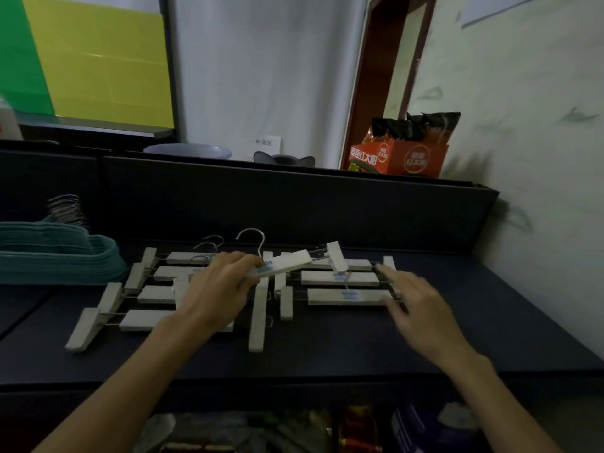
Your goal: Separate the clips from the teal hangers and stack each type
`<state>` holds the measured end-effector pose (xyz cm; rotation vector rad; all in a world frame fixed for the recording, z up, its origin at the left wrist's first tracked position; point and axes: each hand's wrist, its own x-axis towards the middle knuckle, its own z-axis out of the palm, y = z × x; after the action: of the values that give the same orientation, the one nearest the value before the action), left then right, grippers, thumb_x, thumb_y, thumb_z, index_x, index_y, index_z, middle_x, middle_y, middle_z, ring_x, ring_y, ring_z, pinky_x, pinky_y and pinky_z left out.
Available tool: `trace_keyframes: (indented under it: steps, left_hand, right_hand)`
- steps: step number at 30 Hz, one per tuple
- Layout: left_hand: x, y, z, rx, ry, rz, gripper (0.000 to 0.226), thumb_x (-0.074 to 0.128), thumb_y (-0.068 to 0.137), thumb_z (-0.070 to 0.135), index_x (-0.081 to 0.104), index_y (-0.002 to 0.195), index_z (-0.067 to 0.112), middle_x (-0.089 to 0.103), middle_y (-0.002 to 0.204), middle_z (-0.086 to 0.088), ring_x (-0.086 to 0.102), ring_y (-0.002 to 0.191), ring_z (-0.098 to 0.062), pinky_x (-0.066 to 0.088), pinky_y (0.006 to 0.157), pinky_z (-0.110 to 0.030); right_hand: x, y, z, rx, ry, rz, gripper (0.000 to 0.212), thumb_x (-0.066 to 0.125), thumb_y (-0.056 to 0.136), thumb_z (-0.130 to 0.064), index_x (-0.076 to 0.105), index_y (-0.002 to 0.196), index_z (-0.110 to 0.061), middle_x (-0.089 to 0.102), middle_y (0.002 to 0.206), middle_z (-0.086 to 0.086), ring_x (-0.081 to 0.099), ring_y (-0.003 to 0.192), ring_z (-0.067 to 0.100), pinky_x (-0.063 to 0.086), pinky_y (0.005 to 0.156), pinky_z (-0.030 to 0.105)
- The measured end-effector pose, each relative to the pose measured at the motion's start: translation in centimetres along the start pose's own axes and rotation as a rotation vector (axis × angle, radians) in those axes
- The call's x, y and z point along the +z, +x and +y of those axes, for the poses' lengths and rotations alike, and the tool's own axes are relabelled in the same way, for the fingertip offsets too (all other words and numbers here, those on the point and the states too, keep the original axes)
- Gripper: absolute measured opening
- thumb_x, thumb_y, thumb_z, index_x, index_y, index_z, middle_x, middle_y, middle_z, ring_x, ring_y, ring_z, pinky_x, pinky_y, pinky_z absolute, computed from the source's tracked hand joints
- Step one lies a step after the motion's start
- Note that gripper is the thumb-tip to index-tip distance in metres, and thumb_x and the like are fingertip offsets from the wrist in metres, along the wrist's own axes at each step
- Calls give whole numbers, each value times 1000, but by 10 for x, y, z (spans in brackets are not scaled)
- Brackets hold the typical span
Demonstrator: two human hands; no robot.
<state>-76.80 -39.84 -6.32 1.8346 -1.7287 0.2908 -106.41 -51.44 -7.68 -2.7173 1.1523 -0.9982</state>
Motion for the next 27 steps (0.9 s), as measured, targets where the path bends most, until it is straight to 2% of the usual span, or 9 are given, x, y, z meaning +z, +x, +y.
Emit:
trace_keyframes:
  steps: [5,10,14,18,24,27]
  left_hand:
    - [21,2,53,145,-86,-46,34,51,93,23,51,127,26,52,126,4,45,113,-14,42,82,-27]
    - [45,4,94,231,-121,-157,36,47,95,29,45,131,30,45,136,6,38,124,-10,35,92,-24]
    - [60,-1,118,232,-171,-227,36,46,95,29,42,131,32,41,138,7,34,126,-9,34,100,-27]
    - [75,-12,124,206,-178,-252,34,46,96,28,45,130,30,44,136,7,36,124,-7,37,98,-25]
    - [80,-19,117,162,-155,-209,34,49,95,24,49,129,28,47,133,8,36,125,-6,35,103,-25]
    - [83,-20,113,159,-156,-166,32,53,93,21,55,124,26,53,127,7,41,122,-7,39,102,-27]
  right_hand:
    - [-44,-20,20,71,25,162,53,62,88,-13,45,136,-26,60,108,-2,57,100,17,49,84,36]
    - [-69,-29,39,86,42,229,52,62,87,-13,47,134,-27,60,102,-3,59,95,16,51,81,37]
    - [-69,-30,52,85,91,234,50,64,85,-9,50,132,-23,62,99,-3,60,92,14,51,80,34]
    - [-65,-30,62,60,124,217,50,66,84,-6,52,130,-20,63,97,-3,60,90,11,47,80,26]
    - [-54,-30,74,51,196,146,52,65,84,-8,50,131,-24,62,98,-4,60,92,10,44,81,21]
    - [-45,-29,76,21,227,97,52,64,85,-9,49,131,-28,62,98,-6,60,93,9,49,83,26]
